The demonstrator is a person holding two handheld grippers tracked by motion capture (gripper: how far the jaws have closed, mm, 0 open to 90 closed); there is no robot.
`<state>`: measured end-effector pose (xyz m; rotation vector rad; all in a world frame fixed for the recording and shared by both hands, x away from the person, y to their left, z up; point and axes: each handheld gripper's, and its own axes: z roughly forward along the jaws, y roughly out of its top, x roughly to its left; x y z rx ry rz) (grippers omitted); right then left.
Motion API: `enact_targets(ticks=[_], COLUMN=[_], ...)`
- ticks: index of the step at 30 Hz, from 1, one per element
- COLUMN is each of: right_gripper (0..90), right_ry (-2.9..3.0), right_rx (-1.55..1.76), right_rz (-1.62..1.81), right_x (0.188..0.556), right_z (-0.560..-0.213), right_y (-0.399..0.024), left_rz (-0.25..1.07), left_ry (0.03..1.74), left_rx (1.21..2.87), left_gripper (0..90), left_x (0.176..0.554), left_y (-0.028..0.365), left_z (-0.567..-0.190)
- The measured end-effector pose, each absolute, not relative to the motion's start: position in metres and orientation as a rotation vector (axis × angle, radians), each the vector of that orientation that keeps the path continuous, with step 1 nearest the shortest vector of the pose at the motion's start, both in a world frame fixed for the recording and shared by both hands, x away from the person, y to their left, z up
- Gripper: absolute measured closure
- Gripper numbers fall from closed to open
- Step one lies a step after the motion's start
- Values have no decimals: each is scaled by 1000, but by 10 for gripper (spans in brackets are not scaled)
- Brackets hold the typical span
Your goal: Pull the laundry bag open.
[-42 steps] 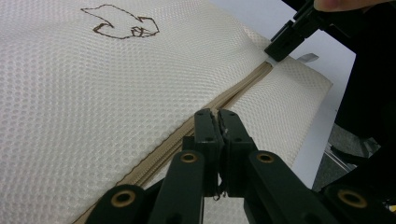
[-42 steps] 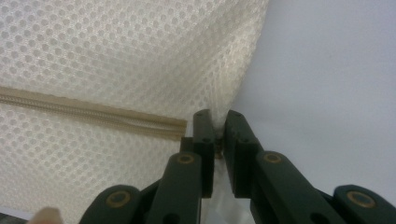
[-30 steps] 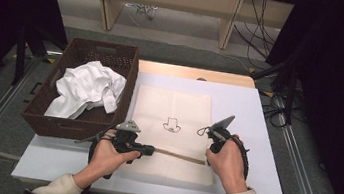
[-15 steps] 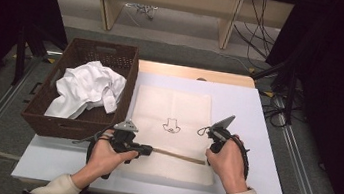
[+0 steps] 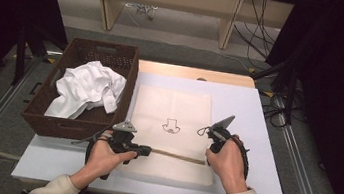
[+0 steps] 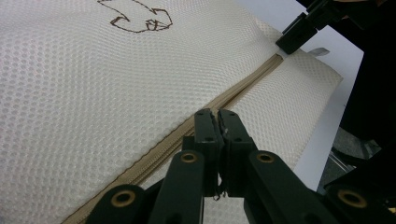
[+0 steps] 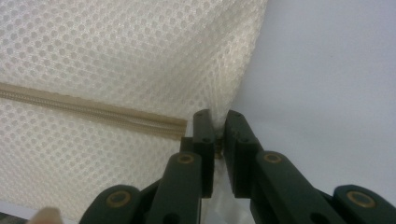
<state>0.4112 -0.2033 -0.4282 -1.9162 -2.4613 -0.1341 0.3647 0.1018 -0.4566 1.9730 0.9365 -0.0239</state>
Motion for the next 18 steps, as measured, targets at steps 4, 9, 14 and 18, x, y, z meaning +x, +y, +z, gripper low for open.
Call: enact_targets(ticks=[4,9,14,18], right_gripper=[847,848,848,848], right_ry=[-2467,-2445,-2445,-2433], right_rx=[-1916,-1948,-1943,-1955], right_rz=[-141,-143,-144,-151], right_x=[411,411,411,411], right_z=[-429,-429,-429,-429], right_y=[-204,-203,-203,-203], left_rz=[-30,-24,-27,-27], left_ry=[945,948,952,951], left_rx=[1964,1971,1967,1968], left_gripper=[869,869,869,869], left_x=[364,364,363,362], left_y=[103,106,107,107], left_z=[-458,-459,-460,-461])
